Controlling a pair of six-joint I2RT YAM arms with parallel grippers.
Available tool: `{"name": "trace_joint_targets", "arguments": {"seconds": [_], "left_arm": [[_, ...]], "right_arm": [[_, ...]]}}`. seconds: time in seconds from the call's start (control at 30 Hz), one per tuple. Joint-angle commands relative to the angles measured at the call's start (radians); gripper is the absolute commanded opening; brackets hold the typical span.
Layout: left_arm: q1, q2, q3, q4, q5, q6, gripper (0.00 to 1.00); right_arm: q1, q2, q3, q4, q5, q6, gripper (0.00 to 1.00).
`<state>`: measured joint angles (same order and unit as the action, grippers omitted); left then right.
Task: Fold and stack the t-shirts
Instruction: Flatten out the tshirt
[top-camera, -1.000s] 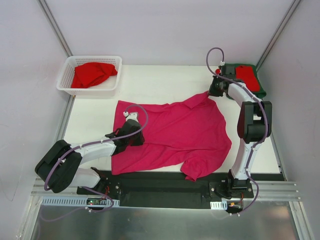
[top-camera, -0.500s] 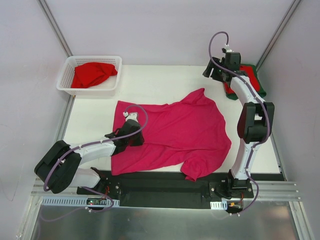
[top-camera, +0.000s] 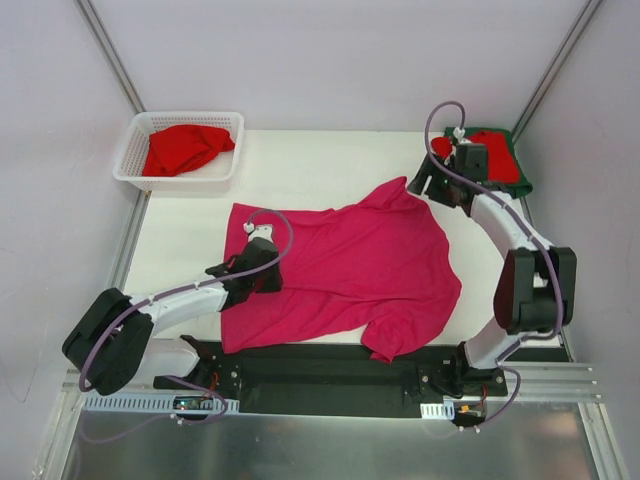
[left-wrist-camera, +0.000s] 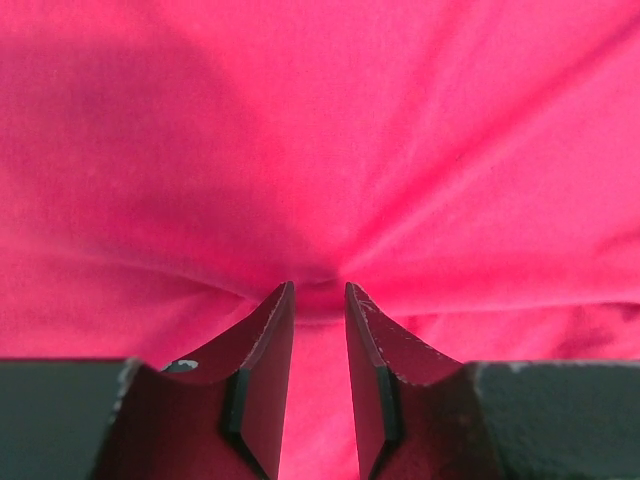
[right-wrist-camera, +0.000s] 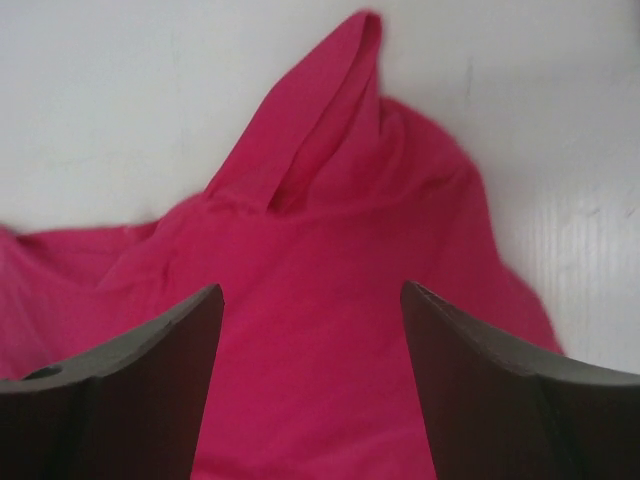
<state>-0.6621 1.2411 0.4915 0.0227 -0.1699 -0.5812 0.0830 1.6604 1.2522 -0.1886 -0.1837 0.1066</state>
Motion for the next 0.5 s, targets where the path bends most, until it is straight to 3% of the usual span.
{"name": "trace_joint_targets", "arguments": {"seconds": [0.0,0.2,0.47], "left_arm": [[-0.007,0.078,0.085,-0.018,-0.026,0.041,0.27],[-0.007,0.201,0.171,-0.018,0.003,0.058,0.27],[-0.004,0.357,0.277,-0.050,0.040,0.057,0.27]], "right_arm": [[0.088,-0.197,-0.105,-0.061,-0.074,0.047,0.75],[0.231,-0.390,-0.221,-0.215,0.000,0.045,0.79],[0.296,-0.548,-0.315,-0.281,0.053,0.093,0.80]]}}
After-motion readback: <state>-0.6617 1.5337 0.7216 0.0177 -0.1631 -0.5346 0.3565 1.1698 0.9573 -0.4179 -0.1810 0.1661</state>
